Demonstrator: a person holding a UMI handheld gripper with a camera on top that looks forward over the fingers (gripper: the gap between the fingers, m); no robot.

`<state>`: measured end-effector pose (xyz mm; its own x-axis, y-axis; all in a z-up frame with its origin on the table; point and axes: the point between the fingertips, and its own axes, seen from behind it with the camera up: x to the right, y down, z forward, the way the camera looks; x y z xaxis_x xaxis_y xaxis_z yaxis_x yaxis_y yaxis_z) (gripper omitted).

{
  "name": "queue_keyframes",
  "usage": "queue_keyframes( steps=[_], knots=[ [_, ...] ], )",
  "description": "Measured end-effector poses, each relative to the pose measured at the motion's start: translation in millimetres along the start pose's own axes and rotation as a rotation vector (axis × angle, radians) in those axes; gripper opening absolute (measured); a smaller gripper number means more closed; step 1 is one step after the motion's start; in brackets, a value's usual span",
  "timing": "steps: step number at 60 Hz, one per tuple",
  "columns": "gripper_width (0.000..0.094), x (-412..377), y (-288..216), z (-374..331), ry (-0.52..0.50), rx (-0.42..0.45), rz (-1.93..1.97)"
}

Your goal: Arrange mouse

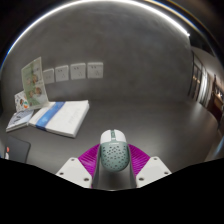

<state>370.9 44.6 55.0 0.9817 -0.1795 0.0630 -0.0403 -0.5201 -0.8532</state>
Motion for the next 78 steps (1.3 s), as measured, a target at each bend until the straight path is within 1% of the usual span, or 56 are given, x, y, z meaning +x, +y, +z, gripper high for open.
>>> queue_keyframes(
  steps=[2, 5, 11, 12, 14, 19, 26, 29, 32, 35, 40, 41, 42, 48, 50, 51, 56, 59, 60, 61, 62, 65, 68, 71, 78],
  knots=[
    [0.0435, -11, -14, -18, 0.024, 0.025, -0.007],
    [0.0435, -37, -35, -47, 0.038, 0.088, 0.003],
    [0.0433, -126, -68, -104, 0.015, 0.208, 0.022],
    [0.0433, -145, -75, -111, 0.011, 0.213, 0.018],
    [0.0433, -183, -71, -123, -0.001, 0.223, 0.018],
    [0.0431, -275, -48, -142, -0.013, 0.201, -0.011],
    [0.0432, -396, 20, -138, -0.092, 0.086, -0.017],
    [0.0434, -432, 50, -134, -0.132, 0.033, -0.034],
    [0.0434, -458, 76, -133, -0.150, -0.016, -0.045],
    [0.0434, -473, 96, -129, -0.134, -0.036, -0.053],
    [0.0437, -476, 120, -131, -0.104, -0.066, -0.046],
    [0.0445, -475, 121, -131, -0.100, -0.064, -0.043],
    [0.0439, -475, 117, -131, -0.100, -0.042, -0.031],
    [0.0441, -474, 118, -128, -0.099, -0.033, 0.005],
    [0.0472, -474, 117, -127, -0.096, -0.026, -0.001],
    [0.0471, -474, 117, -126, -0.094, -0.024, -0.003],
    [0.0553, -473, 116, -124, -0.082, -0.016, 0.003],
    [0.0567, -472, 117, -125, -0.082, -0.025, 0.019],
    [0.0632, -473, 118, -126, -0.085, -0.031, 0.024],
    [0.0664, -474, 119, -127, -0.090, -0.042, 0.025],
    [0.0656, -475, 120, -128, -0.096, -0.054, 0.023],
    [0.0833, -482, 124, -137, -0.131, -0.098, -0.009],
    [0.0816, -483, 117, -147, -0.146, -0.086, -0.050],
    [0.0832, -480, 109, -162, -0.153, -0.066, -0.085],
    [0.0834, -463, 95, -196, -0.154, -0.025, -0.104]
  ],
)
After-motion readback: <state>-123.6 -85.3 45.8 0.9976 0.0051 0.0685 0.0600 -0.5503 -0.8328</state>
